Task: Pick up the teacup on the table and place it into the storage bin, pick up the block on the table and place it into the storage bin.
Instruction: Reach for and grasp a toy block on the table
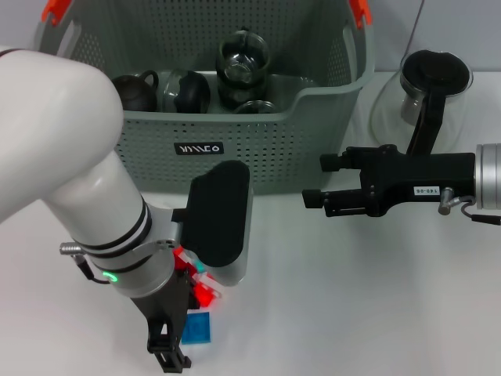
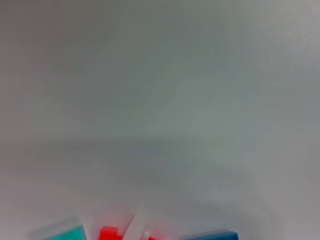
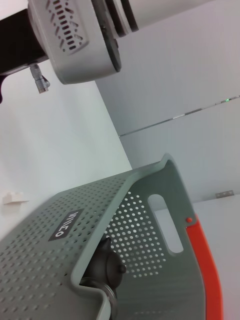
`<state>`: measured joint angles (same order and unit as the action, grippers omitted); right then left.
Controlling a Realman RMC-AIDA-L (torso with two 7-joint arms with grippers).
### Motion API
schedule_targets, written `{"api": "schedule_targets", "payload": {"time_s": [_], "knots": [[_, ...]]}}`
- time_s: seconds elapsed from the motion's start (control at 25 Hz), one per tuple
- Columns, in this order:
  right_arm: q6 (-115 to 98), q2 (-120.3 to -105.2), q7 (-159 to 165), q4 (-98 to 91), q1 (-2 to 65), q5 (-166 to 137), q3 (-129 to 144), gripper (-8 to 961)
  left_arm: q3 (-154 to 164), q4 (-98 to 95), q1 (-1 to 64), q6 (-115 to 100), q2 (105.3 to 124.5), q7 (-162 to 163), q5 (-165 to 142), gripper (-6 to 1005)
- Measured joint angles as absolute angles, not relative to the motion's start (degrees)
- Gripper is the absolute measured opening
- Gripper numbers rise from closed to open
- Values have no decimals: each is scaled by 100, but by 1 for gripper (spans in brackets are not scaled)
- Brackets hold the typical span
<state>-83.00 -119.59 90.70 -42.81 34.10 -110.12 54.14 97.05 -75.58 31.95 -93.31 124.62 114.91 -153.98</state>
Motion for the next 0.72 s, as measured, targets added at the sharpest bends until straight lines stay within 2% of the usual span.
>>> {"api": "schedule_targets", "payload": {"time_s": [0.72], "knots": [[-8290,-11962,9070,-4289,3410,-11013,5372,852,9774,-7586,3221,-9246,12463,11528,-15389,816]]}}
